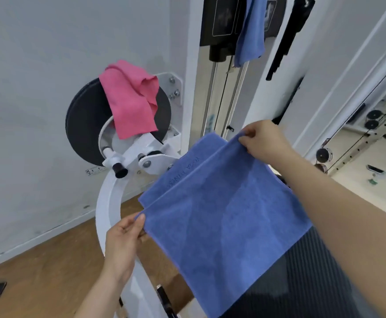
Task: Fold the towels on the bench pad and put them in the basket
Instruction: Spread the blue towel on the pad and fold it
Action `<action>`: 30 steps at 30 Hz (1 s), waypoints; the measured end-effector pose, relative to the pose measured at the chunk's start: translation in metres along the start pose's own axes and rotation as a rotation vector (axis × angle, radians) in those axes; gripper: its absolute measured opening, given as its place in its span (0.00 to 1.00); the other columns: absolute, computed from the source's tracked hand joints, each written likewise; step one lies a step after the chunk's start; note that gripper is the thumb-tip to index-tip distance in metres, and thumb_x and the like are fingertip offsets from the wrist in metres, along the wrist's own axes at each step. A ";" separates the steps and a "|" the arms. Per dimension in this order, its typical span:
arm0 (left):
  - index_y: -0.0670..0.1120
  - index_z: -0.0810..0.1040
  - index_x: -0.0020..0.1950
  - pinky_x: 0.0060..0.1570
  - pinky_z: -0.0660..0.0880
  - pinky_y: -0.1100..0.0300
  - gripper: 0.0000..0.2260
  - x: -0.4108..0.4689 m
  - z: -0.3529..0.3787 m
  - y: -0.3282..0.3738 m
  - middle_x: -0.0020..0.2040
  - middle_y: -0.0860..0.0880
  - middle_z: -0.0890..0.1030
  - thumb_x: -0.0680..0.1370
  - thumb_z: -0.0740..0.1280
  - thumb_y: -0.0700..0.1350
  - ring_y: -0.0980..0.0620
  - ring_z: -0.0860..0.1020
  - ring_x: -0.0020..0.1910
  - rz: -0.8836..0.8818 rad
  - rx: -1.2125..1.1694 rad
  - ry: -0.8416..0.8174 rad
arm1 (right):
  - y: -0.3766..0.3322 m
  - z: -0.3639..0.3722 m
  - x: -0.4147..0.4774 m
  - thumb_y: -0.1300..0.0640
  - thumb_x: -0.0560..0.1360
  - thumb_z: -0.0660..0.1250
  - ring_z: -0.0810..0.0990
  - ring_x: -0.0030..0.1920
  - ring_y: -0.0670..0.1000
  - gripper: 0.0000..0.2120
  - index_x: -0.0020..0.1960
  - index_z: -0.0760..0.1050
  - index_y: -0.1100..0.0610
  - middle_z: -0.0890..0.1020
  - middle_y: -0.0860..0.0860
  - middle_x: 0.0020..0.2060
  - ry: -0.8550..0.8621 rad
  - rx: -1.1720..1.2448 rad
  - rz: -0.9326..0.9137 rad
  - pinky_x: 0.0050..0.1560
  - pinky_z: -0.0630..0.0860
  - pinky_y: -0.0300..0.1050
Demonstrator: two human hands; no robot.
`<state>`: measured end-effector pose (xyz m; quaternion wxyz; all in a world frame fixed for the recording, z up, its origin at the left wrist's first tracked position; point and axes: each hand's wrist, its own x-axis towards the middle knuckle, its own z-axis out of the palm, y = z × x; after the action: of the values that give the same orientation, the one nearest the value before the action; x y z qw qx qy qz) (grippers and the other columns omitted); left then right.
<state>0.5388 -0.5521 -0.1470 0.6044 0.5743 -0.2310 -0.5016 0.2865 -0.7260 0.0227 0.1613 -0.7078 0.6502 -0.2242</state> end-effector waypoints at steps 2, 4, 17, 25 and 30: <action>0.39 0.82 0.54 0.53 0.80 0.52 0.09 0.024 -0.003 -0.001 0.51 0.42 0.85 0.80 0.64 0.41 0.44 0.83 0.50 -0.024 -0.053 0.056 | -0.011 0.020 0.022 0.61 0.75 0.62 0.79 0.47 0.59 0.09 0.47 0.82 0.59 0.83 0.57 0.42 0.027 -0.069 -0.062 0.44 0.73 0.43; 0.40 0.82 0.51 0.56 0.77 0.47 0.08 0.046 -0.005 -0.004 0.51 0.41 0.84 0.80 0.64 0.40 0.41 0.81 0.52 -0.047 -0.081 0.126 | -0.018 0.042 0.042 0.61 0.75 0.62 0.79 0.49 0.60 0.10 0.48 0.82 0.59 0.83 0.58 0.44 0.036 -0.102 -0.113 0.47 0.75 0.46; 0.43 0.82 0.44 0.53 0.78 0.49 0.04 0.101 -0.004 -0.031 0.44 0.43 0.85 0.74 0.72 0.35 0.42 0.82 0.48 -0.038 0.191 0.198 | -0.001 0.108 0.101 0.57 0.76 0.64 0.75 0.60 0.58 0.19 0.66 0.72 0.53 0.79 0.54 0.59 -0.071 -0.274 -0.079 0.52 0.75 0.50; 0.46 0.82 0.51 0.46 0.75 0.65 0.11 0.105 -0.005 -0.019 0.44 0.47 0.84 0.74 0.70 0.33 0.51 0.82 0.47 -0.030 0.210 0.093 | -0.001 0.111 0.105 0.60 0.75 0.62 0.77 0.54 0.57 0.12 0.54 0.81 0.54 0.78 0.55 0.55 -0.045 -0.295 -0.115 0.45 0.74 0.46; 0.46 0.85 0.47 0.57 0.77 0.47 0.04 0.103 -0.013 -0.014 0.45 0.47 0.86 0.73 0.73 0.40 0.45 0.83 0.49 -0.027 0.222 0.084 | -0.002 0.094 0.089 0.63 0.74 0.63 0.78 0.48 0.56 0.10 0.47 0.82 0.54 0.81 0.54 0.48 -0.015 -0.228 -0.148 0.41 0.70 0.43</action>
<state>0.5851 -0.6332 -0.1937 0.5394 0.6612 -0.2518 -0.4566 0.3424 -0.8205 -0.0464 0.0678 -0.7693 0.6163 -0.1545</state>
